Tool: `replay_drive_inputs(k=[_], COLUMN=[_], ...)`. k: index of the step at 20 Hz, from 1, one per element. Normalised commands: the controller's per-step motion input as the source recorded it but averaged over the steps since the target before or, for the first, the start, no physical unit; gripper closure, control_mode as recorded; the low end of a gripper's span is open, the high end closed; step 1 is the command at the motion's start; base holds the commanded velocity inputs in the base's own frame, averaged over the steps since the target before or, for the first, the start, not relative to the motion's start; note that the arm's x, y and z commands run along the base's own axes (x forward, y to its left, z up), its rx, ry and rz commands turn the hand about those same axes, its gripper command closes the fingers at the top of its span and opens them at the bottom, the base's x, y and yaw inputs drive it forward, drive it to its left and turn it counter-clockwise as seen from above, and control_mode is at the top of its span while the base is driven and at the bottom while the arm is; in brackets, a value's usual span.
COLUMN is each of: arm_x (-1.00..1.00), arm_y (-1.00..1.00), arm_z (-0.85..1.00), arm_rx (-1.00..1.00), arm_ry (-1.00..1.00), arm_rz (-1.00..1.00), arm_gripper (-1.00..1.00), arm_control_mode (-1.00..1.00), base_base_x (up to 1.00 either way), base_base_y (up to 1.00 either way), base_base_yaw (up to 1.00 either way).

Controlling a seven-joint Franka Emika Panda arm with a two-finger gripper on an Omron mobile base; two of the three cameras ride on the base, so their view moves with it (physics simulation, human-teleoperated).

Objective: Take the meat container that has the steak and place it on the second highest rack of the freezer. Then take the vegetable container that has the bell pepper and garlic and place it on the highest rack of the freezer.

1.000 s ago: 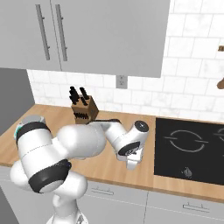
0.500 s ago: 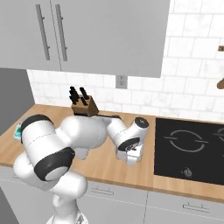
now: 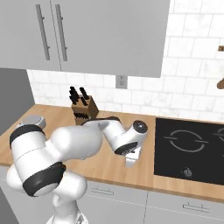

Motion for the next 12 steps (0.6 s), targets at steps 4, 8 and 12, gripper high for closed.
replay_drive_inputs(k=[4,8,12], arm_x=[-0.36,-0.33,-0.26], arm_y=[0.39,0.55,0.92], arm_z=[0.60,0.56,0.44], arm_rx=[-0.02,-0.01,0.00], arm_ry=[0.00,0.00,-0.05], arm_rz=[0.00,0.00,-0.05], arm_gripper=[1.00,1.00,1.00], arm_control_mode=[-1.00,-1.00,-1.00], base_base_x=[0.00,0.00,0.00], base_base_y=[0.00,0.00,0.00], base_base_yaw=[0.00,0.00,0.00])
